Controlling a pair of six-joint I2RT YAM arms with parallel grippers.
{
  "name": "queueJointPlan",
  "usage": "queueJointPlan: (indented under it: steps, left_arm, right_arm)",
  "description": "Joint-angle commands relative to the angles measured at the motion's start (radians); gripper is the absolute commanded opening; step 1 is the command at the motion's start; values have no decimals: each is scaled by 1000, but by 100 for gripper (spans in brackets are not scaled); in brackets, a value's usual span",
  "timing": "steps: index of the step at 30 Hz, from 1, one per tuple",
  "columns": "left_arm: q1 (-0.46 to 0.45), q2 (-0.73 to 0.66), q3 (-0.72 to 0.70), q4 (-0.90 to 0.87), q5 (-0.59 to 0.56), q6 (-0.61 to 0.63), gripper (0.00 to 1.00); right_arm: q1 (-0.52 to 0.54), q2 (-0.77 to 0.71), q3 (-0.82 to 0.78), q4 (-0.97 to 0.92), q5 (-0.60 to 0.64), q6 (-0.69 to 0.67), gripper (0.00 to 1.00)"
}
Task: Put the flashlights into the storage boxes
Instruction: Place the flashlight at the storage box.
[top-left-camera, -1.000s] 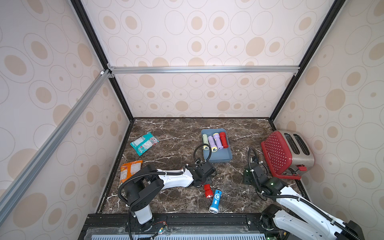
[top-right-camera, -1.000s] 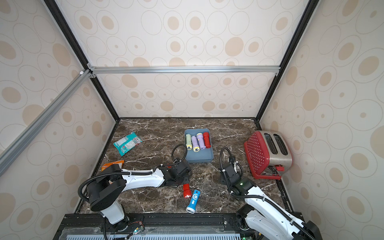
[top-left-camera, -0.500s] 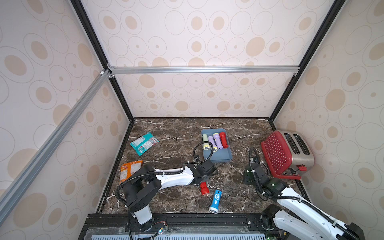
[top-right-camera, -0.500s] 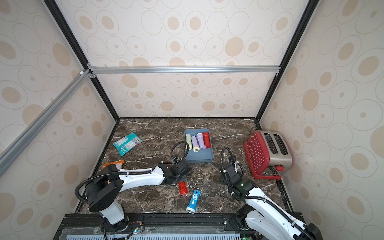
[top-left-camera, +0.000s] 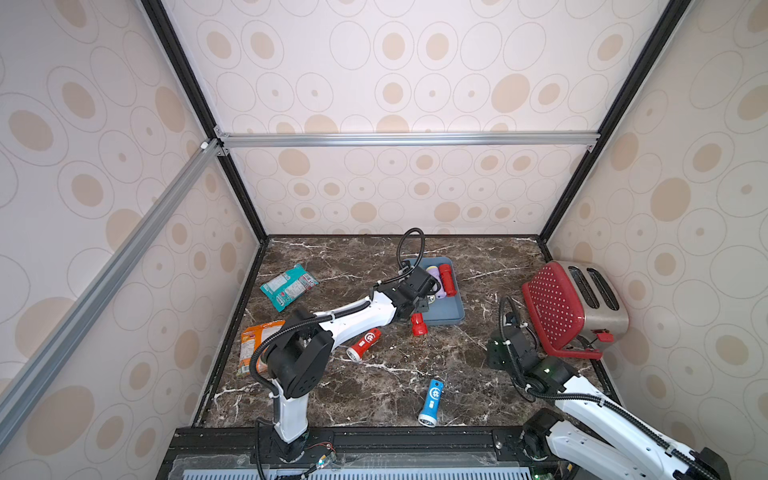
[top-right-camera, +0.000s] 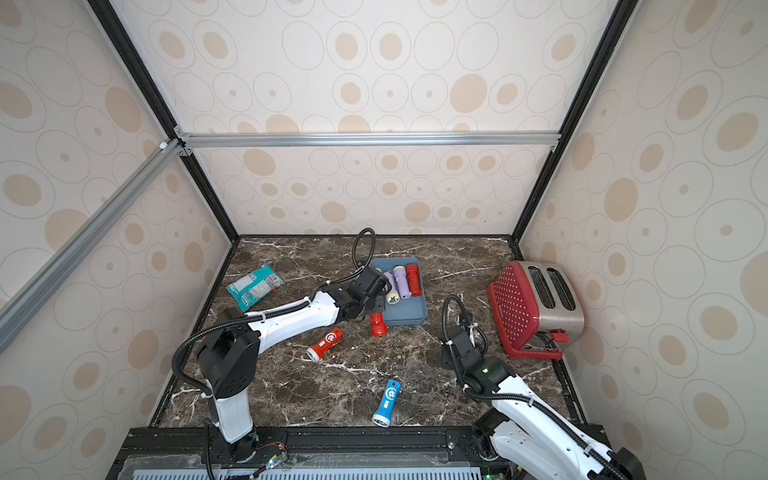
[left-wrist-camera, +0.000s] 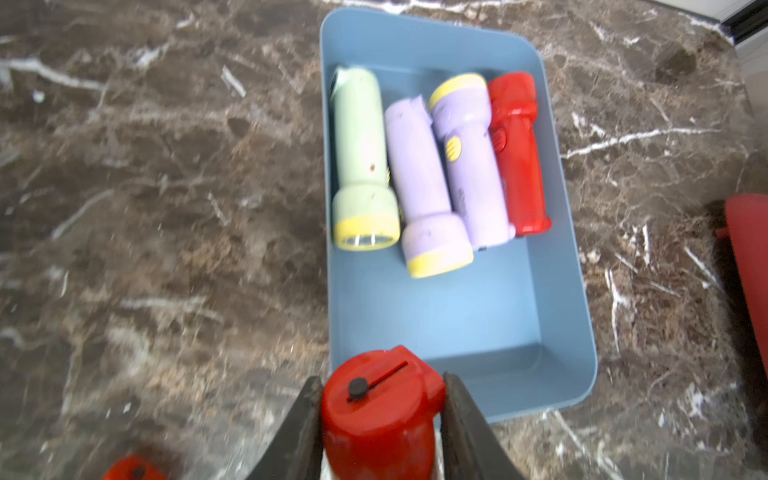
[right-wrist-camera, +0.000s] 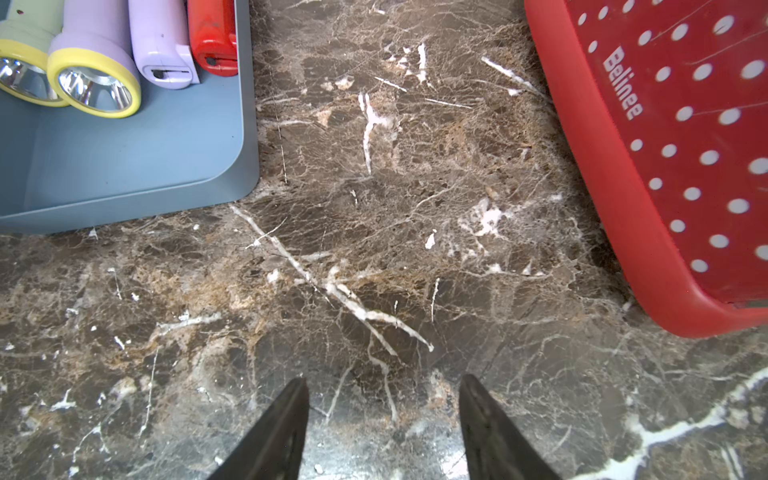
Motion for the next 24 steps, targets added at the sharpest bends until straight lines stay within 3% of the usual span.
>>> queueJointPlan:
  steps: [1,7,15,24]
  left_arm:
    - [35,55,107,-33,43,120,30]
    - [105,137,223,-52,69,161,28]
    - [110,217,304,-53,65,217,28]
    - [110,227,257,-17,137,192,28]
  right_arm:
    - [7,-19,-16,-1,22,15,60]
    - [7,-17,-16,-2,20,12,60]
    - [7,-20,-17,-3,19,14,60]
    - [7,-24,-18,-1,21,13,60]
